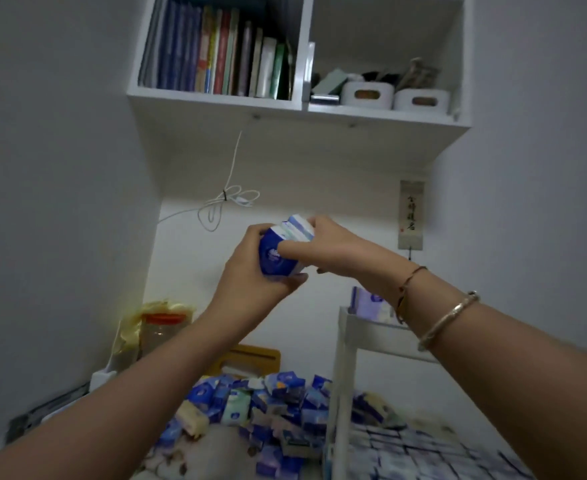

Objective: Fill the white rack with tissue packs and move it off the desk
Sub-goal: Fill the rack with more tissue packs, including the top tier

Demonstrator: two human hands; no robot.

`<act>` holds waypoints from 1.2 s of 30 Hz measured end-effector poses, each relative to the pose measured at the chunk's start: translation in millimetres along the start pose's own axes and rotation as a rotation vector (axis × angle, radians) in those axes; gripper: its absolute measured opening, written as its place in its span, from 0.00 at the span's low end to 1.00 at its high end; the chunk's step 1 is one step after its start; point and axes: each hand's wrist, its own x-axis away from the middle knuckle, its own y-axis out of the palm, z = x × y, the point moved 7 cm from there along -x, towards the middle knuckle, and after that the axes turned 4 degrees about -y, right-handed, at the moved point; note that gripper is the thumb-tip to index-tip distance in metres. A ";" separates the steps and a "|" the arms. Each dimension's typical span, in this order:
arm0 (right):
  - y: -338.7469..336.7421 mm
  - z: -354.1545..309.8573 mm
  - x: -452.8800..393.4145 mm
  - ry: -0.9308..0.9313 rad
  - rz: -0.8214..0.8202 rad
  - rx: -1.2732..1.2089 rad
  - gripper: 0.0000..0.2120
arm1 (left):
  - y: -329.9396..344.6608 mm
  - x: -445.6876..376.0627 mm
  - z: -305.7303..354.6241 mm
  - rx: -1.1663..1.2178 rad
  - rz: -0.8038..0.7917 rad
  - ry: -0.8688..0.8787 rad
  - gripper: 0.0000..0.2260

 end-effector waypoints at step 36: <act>-44.3 123.7 91.2 0.463 -0.341 -0.060 0.12 | 134.6 10.6 -19.2 -0.154 -0.565 -0.485 0.09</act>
